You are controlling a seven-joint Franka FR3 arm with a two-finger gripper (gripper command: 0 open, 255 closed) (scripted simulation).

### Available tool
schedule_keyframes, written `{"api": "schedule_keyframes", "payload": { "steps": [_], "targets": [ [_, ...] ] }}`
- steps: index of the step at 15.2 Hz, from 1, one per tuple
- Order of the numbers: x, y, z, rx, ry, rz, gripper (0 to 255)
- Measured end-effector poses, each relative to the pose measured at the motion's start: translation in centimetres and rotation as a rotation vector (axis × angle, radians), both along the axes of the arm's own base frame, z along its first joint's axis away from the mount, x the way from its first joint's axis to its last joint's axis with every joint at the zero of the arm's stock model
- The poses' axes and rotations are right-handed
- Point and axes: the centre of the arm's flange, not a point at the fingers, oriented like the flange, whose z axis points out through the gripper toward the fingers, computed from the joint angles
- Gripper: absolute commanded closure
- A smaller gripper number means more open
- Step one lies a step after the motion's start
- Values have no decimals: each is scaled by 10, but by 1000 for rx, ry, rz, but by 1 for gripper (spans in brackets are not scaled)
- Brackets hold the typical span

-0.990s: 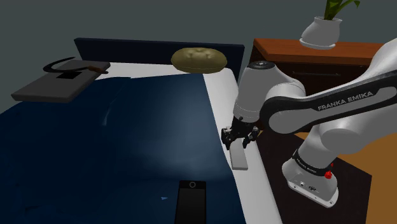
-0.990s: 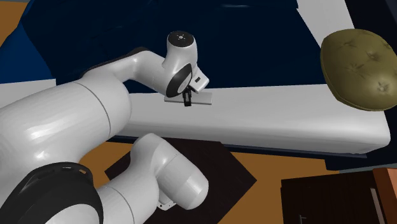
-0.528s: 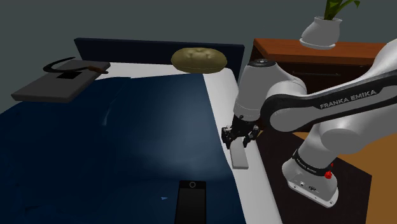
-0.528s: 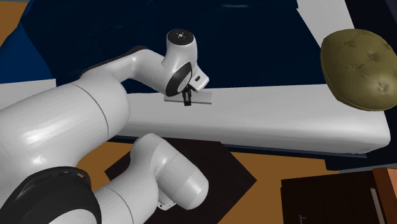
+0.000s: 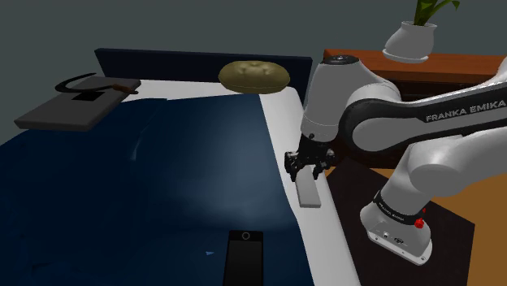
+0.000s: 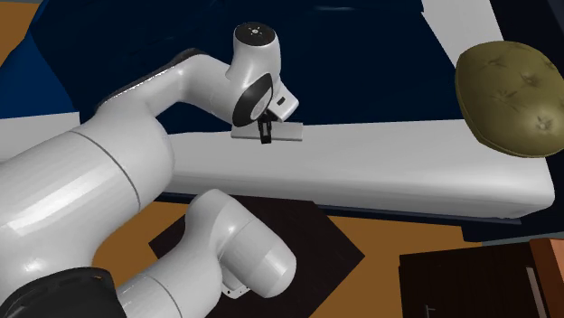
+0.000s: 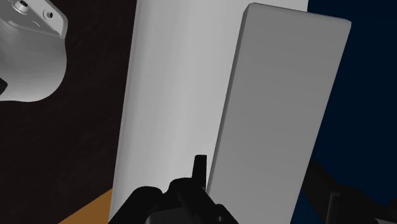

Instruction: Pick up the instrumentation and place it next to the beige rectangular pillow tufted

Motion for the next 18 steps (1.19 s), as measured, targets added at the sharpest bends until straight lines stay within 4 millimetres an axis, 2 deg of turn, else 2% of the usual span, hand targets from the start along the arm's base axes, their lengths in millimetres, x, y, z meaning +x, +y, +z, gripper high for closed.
{"api": "schedule_keyframes", "payload": {
  "steps": [18],
  "targets": [
    [0, 0, 95, 0, 0, 0, 255]
  ]
}}
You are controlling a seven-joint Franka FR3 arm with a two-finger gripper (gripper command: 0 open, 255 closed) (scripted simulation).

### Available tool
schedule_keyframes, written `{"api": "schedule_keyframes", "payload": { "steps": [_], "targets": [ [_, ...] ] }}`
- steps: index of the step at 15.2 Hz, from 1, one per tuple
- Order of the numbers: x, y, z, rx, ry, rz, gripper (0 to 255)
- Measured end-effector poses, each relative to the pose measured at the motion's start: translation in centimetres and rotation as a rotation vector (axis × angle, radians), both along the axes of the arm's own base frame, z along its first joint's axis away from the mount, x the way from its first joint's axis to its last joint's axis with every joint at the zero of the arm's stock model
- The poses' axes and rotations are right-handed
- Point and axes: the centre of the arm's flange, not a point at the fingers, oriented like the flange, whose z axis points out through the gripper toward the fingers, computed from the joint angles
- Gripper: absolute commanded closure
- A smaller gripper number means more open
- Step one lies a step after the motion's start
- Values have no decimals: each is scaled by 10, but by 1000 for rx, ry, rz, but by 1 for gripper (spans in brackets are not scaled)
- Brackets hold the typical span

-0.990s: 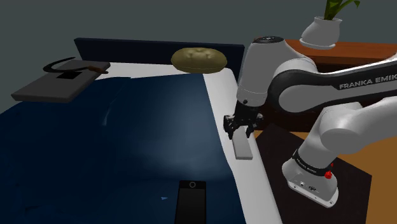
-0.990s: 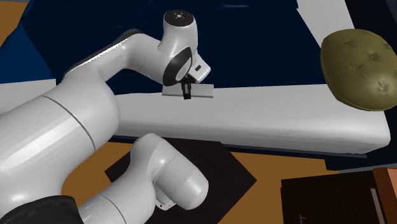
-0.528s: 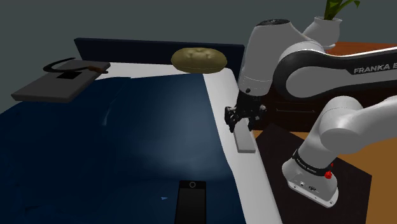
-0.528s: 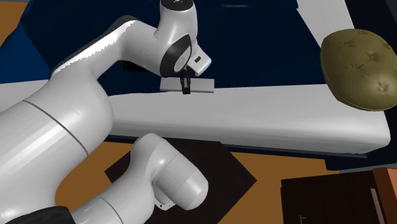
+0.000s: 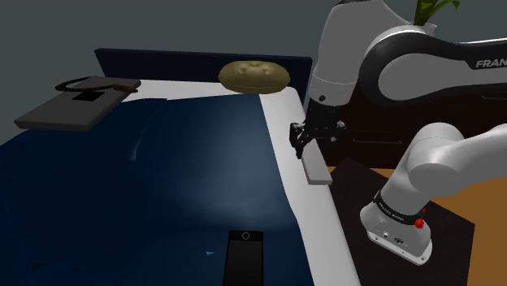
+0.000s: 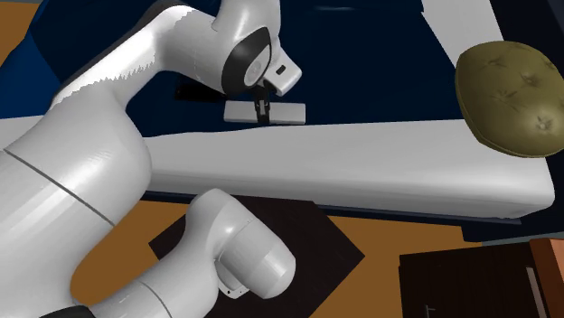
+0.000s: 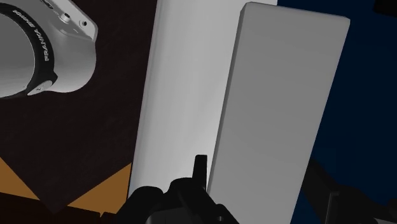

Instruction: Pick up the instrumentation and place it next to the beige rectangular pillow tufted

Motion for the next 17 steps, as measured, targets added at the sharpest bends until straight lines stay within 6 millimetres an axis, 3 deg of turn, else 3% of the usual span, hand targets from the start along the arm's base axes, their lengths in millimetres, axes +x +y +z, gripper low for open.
{"api": "schedule_keyframes", "payload": {
  "steps": [15, 17],
  "targets": [
    [-1, 0, 78, 0, 0, 0, 255],
    [10, -12, 80, 0, 0, 0, 255]
  ]
}}
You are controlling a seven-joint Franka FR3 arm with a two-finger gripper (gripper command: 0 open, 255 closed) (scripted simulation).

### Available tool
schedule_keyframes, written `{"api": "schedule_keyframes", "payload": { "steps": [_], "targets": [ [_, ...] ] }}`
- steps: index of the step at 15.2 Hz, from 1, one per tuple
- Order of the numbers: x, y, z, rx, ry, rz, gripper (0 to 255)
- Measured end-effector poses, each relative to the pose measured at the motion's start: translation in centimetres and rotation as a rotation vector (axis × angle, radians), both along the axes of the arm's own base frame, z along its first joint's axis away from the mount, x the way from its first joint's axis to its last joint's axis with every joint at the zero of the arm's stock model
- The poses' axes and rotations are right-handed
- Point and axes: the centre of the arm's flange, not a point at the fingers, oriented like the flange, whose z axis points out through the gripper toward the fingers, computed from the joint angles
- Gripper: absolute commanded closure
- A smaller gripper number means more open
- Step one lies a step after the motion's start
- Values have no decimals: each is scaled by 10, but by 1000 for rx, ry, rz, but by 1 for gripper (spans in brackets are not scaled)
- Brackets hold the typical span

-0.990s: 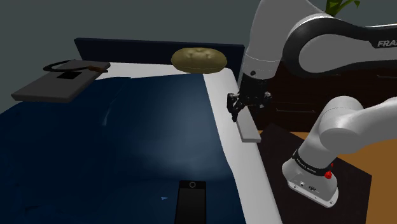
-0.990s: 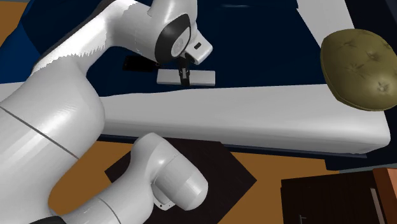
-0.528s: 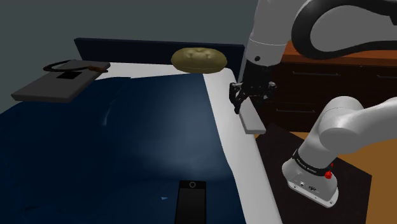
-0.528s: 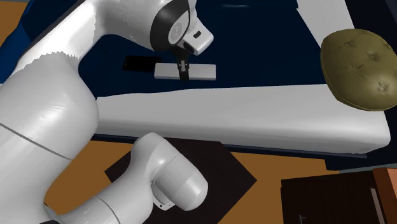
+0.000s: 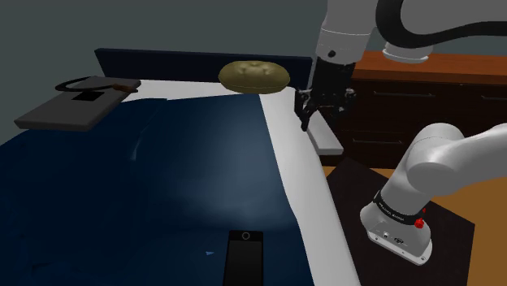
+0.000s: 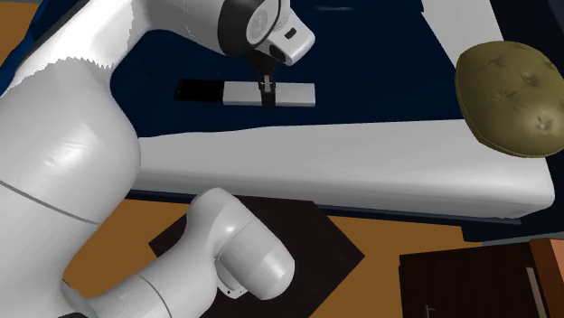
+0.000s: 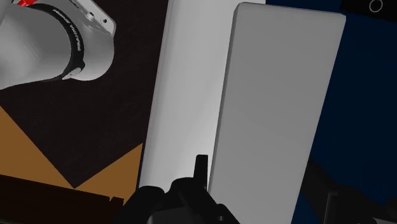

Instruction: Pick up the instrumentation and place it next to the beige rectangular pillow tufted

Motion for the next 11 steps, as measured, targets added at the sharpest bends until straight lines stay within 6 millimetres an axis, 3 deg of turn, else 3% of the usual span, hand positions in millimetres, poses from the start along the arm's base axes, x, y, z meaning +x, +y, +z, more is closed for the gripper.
{"api": "schedule_keyframes", "payload": {
  "steps": [11],
  "targets": [
    [84, -112, 2, 1, 1, 0, 255]
  ]
}}
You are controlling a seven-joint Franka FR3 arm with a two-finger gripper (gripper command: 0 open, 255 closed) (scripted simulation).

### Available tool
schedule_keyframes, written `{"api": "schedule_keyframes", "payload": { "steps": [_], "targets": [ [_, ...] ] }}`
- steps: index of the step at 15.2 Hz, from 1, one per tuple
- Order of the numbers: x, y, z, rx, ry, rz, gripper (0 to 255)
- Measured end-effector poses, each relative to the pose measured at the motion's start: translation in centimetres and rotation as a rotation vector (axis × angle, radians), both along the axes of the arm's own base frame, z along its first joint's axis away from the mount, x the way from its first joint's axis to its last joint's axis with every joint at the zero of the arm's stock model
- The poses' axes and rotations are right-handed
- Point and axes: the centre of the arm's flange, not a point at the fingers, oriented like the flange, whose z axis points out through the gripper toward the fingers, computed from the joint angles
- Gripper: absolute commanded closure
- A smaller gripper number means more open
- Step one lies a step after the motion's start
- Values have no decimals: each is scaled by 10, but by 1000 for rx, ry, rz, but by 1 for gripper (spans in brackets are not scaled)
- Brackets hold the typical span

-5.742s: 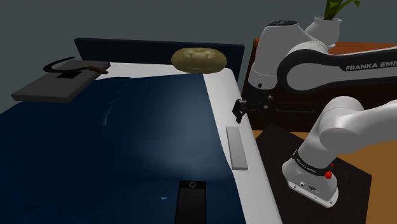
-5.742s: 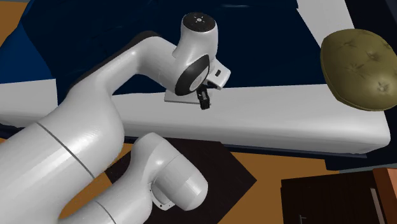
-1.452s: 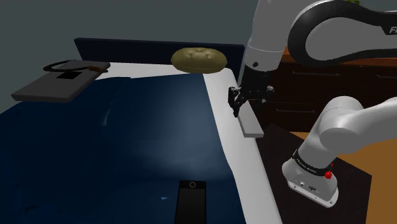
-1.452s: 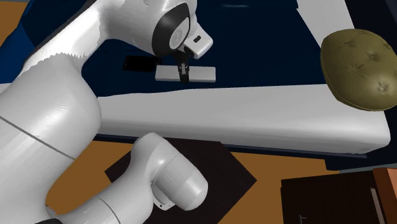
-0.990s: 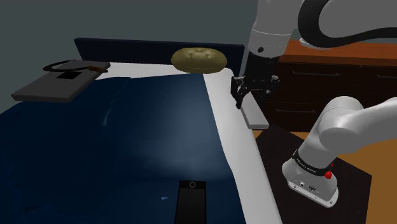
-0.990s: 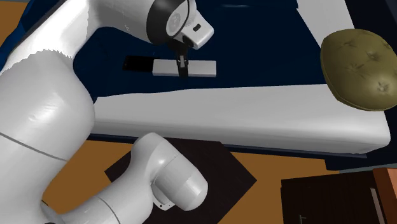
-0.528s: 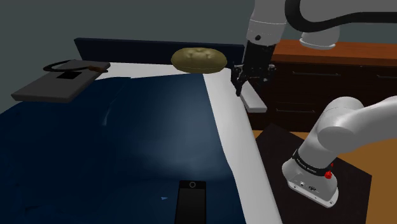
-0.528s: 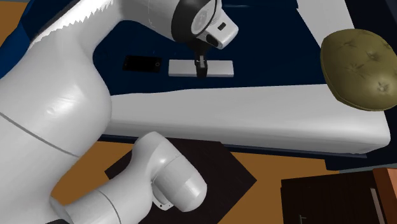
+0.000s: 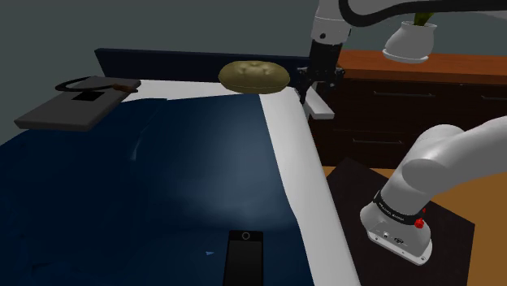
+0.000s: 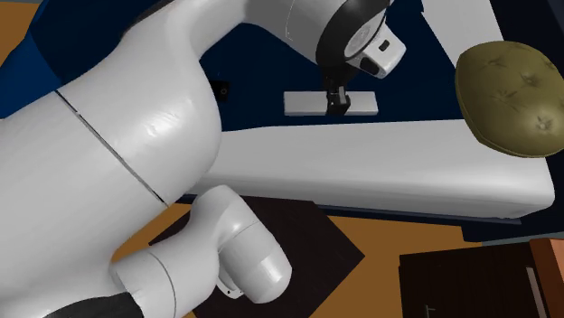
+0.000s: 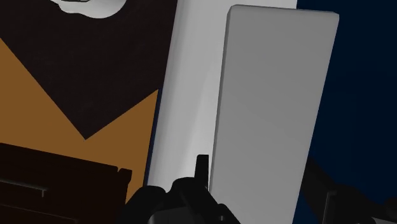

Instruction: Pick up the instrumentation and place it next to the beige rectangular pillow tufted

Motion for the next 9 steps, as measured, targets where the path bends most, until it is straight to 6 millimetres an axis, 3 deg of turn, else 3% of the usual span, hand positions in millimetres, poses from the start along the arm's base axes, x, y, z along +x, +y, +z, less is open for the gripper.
{"api": "schedule_keyframes", "payload": {
  "steps": [9],
  "targets": [
    [70, -96, -1, 0, 0, 0, 255]
  ]
}}
